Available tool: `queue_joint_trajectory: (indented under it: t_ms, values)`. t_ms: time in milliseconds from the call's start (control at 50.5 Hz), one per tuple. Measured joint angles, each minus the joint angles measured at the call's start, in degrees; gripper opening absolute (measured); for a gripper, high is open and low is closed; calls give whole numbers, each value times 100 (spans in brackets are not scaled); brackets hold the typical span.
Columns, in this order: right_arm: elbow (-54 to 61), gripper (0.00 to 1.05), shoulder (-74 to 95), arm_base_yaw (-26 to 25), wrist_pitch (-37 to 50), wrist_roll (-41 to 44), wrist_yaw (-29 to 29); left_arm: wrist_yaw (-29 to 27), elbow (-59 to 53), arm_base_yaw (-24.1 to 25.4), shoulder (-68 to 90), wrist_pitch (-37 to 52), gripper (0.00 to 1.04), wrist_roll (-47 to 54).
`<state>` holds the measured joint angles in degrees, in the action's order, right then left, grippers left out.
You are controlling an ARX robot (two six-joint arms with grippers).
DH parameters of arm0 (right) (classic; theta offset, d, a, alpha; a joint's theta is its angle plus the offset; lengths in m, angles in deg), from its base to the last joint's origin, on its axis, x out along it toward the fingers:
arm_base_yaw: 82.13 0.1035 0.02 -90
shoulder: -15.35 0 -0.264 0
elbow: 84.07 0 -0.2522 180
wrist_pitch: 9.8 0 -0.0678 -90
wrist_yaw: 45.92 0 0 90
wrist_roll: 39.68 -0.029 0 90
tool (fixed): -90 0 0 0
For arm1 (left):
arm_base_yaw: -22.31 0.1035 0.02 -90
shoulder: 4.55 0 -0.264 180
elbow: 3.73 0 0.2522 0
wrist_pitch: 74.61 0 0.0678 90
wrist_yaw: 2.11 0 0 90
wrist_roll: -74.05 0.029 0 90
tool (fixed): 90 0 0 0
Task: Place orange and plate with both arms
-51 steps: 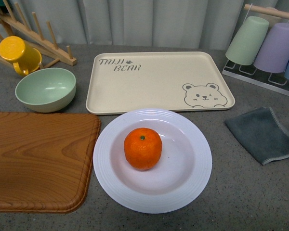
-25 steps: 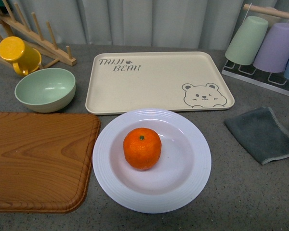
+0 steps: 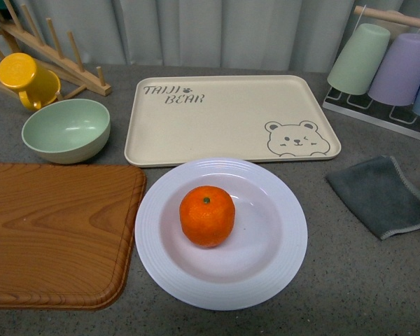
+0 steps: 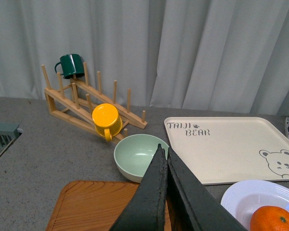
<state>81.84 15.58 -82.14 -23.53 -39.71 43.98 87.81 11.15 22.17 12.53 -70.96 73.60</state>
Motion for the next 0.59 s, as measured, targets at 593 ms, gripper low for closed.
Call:
queue_joint_trajectory:
  t_ms: [593]
  values:
    - [0,96,0,0,0,0,0,7,2,0,-1676,-1729,4,2]
